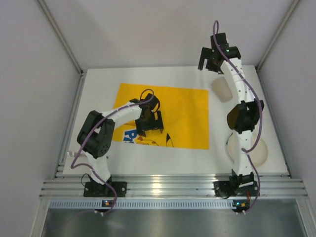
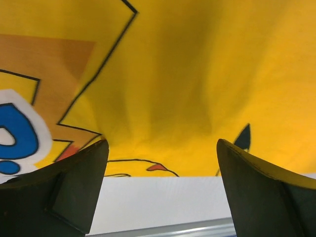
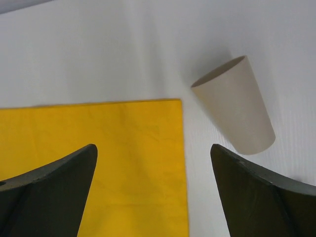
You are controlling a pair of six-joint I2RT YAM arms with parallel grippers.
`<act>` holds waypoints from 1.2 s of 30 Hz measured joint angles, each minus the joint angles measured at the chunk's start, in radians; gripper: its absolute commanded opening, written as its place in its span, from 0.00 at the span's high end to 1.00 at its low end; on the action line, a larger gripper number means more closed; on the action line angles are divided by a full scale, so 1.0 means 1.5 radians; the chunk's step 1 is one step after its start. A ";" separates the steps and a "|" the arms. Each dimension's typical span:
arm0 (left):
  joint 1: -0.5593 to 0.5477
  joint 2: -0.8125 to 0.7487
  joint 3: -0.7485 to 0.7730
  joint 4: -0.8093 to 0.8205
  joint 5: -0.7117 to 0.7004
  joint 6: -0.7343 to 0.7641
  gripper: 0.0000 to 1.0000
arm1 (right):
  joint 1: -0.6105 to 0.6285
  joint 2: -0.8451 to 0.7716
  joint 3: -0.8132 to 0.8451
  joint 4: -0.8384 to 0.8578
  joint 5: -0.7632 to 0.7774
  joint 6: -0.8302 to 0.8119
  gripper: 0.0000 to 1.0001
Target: Set the dinner table for one person
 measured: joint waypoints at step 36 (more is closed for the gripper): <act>0.179 0.073 0.188 -0.034 0.271 0.128 0.08 | -0.089 0.230 0.031 0.087 0.229 0.072 0.16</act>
